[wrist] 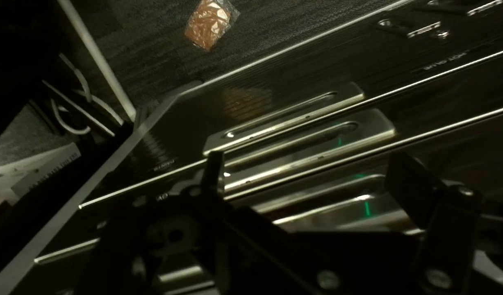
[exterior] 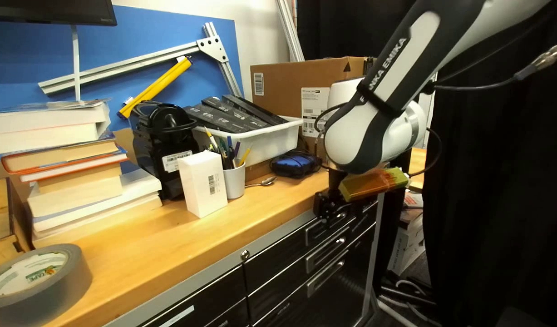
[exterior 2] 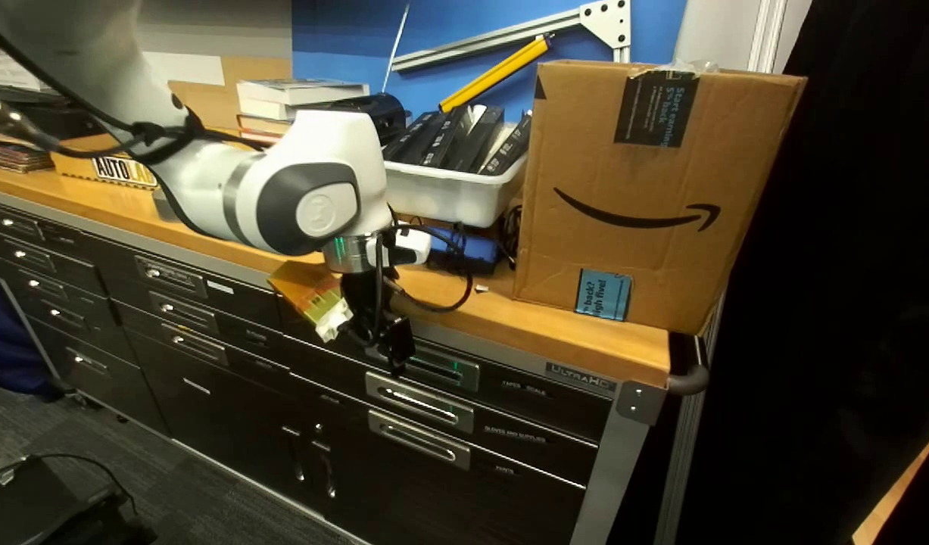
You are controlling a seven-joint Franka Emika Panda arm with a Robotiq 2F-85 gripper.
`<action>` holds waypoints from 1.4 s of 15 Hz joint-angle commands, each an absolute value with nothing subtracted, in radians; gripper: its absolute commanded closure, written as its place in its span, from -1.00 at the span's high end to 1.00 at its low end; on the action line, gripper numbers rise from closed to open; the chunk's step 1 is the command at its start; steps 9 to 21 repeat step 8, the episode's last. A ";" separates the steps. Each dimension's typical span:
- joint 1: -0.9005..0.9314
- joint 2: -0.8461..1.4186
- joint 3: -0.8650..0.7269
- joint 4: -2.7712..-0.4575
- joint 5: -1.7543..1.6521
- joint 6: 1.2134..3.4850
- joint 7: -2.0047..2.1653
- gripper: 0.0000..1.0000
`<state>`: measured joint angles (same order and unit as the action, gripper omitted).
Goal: Put the blue object in the drawer and close it
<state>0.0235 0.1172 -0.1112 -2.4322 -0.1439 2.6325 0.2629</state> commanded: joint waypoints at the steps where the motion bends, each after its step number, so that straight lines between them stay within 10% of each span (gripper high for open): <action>1: 0.004 -0.137 -0.064 -2.555 -0.075 2.616 0.065 1.00; 21: 0.064 -0.324 -0.026 -2.520 0.112 2.470 -0.064 1.00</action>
